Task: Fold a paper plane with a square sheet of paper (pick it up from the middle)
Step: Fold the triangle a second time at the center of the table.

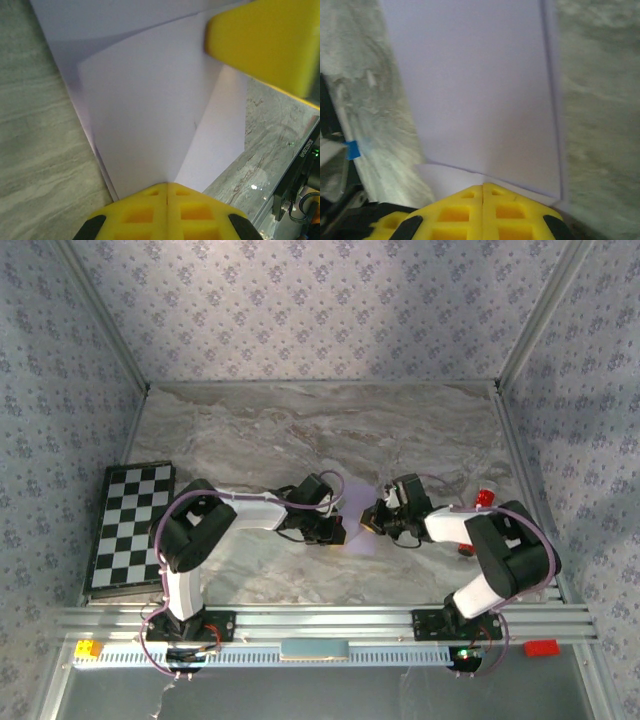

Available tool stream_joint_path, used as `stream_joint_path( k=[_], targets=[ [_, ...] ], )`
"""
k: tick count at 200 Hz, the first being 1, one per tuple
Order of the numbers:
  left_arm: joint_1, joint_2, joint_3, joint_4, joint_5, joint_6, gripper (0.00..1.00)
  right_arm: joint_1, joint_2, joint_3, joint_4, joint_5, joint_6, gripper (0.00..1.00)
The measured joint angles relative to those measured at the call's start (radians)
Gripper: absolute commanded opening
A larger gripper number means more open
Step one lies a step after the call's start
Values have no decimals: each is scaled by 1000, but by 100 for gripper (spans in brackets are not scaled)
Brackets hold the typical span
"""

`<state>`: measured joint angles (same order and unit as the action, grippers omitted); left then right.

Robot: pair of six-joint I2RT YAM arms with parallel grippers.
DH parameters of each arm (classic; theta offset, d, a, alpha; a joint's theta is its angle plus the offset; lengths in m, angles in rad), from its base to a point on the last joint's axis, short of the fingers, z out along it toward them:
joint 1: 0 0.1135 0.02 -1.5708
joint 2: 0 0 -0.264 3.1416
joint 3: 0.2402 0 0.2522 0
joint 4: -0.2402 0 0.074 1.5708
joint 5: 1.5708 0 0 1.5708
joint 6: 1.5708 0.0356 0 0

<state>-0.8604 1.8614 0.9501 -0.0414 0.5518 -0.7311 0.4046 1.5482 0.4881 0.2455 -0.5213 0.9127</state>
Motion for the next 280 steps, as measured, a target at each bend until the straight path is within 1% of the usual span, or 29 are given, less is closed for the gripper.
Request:
stream_joint_path(
  k=[17, 35, 57, 89, 128, 164, 194, 214, 256, 280],
  targets=[
    [-7, -7, 13, -35, -16, -3, 0, -5, 7, 1, 10, -6, 0, 0],
    [-13, -22, 39, -93, -22, -3, 3, -6, 16, 1, 25, -10, 0, 0],
    [-18, -41, 96, -137, -24, 0, 3, -6, 21, 1, 38, -11, 0, 0],
    [-18, -38, 172, -146, -18, 8, 2, -6, 22, 1, 40, -11, -1, 0],
    [-17, 28, 182, -151, -21, 15, 2, -6, 21, 1, 40, -11, -1, 0],
    [-17, 49, 113, -141, -21, 13, 1, -11, 21, 0, 40, -11, -1, 0],
    [-12, 23, 43, -45, -14, -2, 1, -13, 21, -2, 39, -16, -2, 0],
    [-12, -10, -8, -10, -18, -12, 1, -14, 21, -2, 39, -18, -4, 0],
    [-12, -71, -86, 8, -26, -30, 1, -19, 25, -1, 41, -29, -13, 0],
    [-12, -110, -109, -34, -38, -31, 1, -20, 26, 0, 43, -39, -25, 0]
  ],
)
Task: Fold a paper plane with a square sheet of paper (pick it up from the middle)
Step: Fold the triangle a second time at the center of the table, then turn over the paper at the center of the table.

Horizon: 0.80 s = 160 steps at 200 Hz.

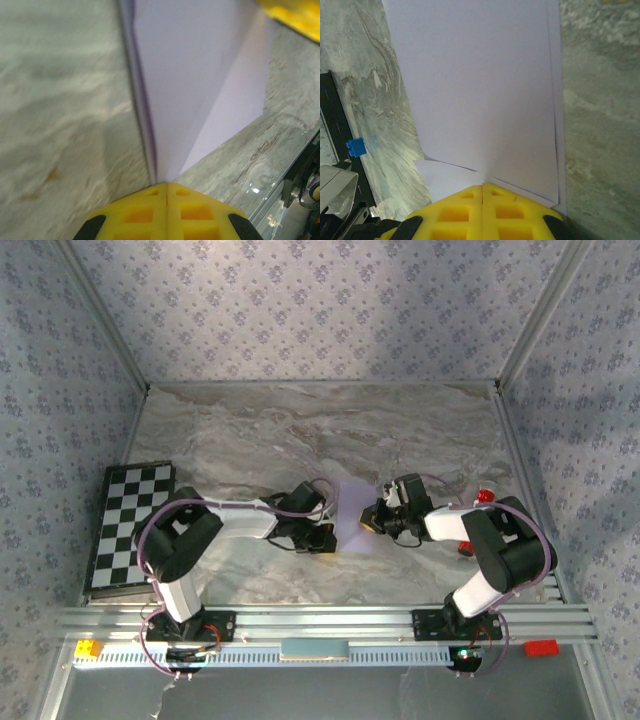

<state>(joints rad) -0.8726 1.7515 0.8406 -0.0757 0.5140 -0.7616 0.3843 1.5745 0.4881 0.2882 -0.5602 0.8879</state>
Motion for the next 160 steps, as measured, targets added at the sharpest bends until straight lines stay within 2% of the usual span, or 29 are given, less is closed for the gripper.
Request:
stream_joint_path(
  k=[34, 64, 113, 160],
  targets=[
    [5, -69, 11, -76, -35, 8, 1, 6, -3, 33, -60, -3, -53, 3],
    [39, -65, 122, -125, -39, 37, 1, 24, -66, 93, -168, 25, -94, 8],
    [72, 63, 341, -155, -18, 102, 1, 27, -285, 83, -307, 135, -83, 13],
    [72, 194, 403, -209, -3, 155, 0, 72, -482, -41, -400, 210, 5, 25]
  ],
)
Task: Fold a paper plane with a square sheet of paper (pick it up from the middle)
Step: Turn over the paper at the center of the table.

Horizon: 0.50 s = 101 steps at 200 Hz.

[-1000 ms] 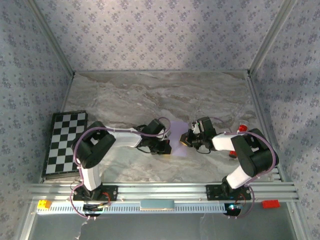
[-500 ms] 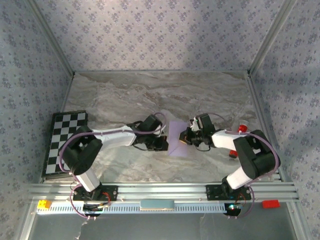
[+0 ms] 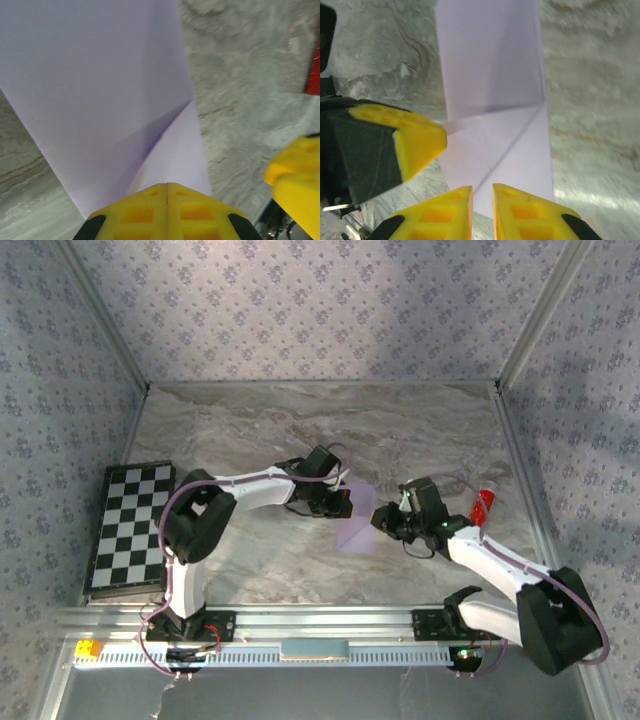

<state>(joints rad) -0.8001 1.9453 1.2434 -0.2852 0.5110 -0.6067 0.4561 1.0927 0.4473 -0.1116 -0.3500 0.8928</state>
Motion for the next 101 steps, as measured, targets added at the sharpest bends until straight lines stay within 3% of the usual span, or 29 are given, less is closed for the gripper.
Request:
stream_joint_path(
  k=[45, 101],
  targets=[
    [7, 25, 3, -42, -7, 42, 0, 66, -19, -18, -46, 41, 58, 35],
    [10, 50, -10, -42, -3, 65, 0, 117, 77, -14, -63, 60, 78, 38]
  ],
)
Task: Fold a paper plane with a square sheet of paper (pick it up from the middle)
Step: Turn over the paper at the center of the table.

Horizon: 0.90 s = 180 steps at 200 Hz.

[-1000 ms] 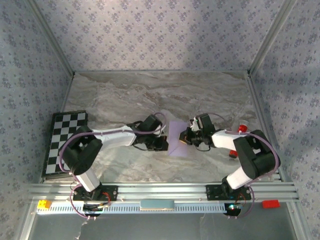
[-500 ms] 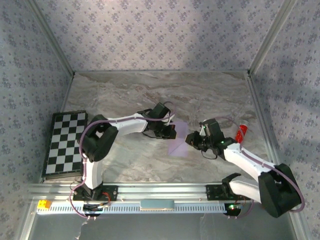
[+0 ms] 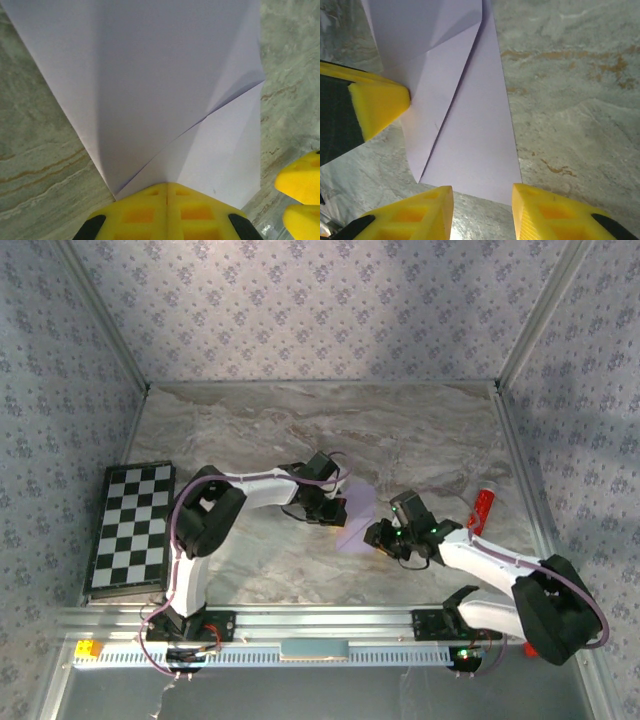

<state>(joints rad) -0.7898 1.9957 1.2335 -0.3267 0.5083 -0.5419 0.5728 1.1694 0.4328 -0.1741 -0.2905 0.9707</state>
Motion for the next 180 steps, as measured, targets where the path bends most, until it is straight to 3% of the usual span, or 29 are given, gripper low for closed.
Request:
stream_joint_path(
  k=[120, 180],
  targets=[
    [5, -1, -20, 34, 19, -1, 0, 9, 94, 35, 17, 3, 10, 39],
    [5, -4, -27, 43, 19, -1, 0, 1, 151, 44, 121, -37, 18, 42]
  ],
)
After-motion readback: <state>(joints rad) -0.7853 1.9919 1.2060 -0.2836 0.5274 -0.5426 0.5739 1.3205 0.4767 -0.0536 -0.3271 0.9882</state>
